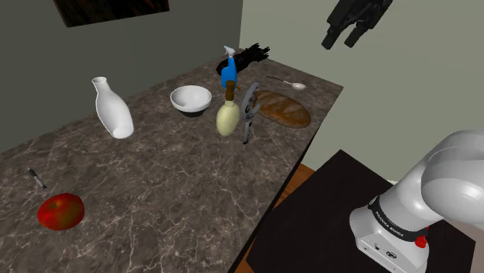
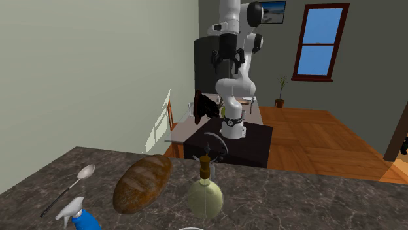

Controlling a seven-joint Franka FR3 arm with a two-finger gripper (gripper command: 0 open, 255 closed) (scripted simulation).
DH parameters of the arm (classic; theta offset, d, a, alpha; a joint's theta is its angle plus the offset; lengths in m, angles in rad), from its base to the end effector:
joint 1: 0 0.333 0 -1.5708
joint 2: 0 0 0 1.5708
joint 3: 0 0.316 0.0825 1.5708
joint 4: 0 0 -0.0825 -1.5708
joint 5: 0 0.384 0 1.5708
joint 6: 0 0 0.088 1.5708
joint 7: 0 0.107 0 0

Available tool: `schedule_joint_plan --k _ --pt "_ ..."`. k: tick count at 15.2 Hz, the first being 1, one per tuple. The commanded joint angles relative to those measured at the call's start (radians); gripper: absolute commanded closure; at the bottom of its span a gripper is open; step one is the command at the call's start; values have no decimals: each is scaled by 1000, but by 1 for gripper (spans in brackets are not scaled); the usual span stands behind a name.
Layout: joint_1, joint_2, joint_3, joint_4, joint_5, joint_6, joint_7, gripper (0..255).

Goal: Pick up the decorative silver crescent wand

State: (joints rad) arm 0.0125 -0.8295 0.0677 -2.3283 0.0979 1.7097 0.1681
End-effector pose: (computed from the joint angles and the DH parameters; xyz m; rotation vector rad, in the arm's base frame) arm 0.3065 0.0419 0.6302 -3.0498 0.1648 -0.3108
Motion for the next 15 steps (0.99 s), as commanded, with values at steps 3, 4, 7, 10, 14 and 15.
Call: schedule_joint_plan --k 3,4,7,10,14,15 --pt "-14 69 25 9 3 48 43 0" --pt "-22 104 37 16 3 71 65 0" --pt "-45 215 72 44 -1 136 131 0" --pt "-69 330 104 83 -13 192 200 0" --pt "-99 488 139 153 -42 252 296 0" --pt "-106 529 147 173 -52 265 321 0"
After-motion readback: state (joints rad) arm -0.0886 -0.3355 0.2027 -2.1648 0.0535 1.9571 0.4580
